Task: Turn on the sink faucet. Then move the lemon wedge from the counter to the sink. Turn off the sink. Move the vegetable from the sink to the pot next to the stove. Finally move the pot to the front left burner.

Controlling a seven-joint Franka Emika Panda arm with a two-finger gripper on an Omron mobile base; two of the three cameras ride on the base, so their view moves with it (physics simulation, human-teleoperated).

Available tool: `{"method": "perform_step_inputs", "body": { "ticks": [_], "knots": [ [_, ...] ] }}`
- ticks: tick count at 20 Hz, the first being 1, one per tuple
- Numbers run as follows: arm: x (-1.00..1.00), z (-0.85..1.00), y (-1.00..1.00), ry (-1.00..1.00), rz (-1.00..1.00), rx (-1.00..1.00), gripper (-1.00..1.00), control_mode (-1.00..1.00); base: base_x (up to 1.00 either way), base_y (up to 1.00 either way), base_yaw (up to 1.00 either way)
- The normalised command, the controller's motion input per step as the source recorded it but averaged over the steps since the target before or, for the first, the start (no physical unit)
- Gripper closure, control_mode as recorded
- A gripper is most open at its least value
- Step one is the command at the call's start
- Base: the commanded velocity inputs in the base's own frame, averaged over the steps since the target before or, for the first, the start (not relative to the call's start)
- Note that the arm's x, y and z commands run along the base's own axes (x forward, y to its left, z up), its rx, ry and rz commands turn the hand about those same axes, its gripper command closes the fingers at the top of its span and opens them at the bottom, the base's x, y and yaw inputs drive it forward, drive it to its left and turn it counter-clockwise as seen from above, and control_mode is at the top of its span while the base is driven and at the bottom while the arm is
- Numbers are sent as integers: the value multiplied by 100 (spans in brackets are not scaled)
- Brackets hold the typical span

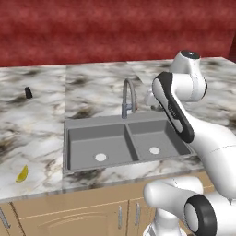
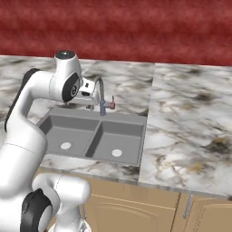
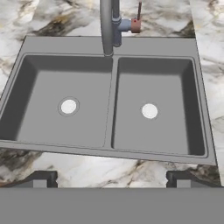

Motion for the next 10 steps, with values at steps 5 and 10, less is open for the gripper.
{"method": "perform_step_inputs", "body": {
  "ticks": [5,10],
  "knots": [
    [0,0,0,0,0,0,-100,100,35,7,-14],
    [0,0,0,0,0,0,-100,100,20,8,-5]
  ]
}}
